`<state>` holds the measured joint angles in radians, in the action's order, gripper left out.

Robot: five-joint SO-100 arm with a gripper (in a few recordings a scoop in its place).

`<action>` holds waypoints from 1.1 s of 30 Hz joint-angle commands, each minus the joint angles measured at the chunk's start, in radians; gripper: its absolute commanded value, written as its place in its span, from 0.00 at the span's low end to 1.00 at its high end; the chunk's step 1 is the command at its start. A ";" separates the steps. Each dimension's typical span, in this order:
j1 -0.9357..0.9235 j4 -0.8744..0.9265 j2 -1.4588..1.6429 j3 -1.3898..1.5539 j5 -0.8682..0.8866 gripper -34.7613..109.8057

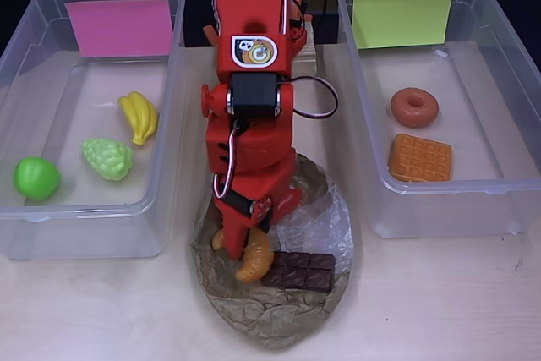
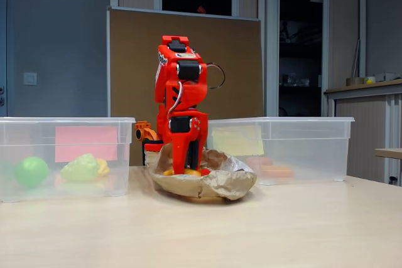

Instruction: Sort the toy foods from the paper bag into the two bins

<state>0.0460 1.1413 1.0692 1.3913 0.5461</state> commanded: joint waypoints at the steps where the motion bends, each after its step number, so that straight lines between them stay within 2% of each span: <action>1: 0.040 0.153 0.129 -0.103 -0.051 0.38; 7: 0.117 0.391 0.282 -0.238 -0.046 0.38; 14: 0.321 0.580 0.511 -0.209 0.172 0.37; 18: 0.499 0.641 0.584 -0.186 0.376 0.38; 24: 0.796 0.629 0.646 -0.112 0.738 0.38; 33: 1.184 0.494 0.640 0.003 1.252 0.38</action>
<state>1.1183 1.6644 1.6705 1.3545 1.6276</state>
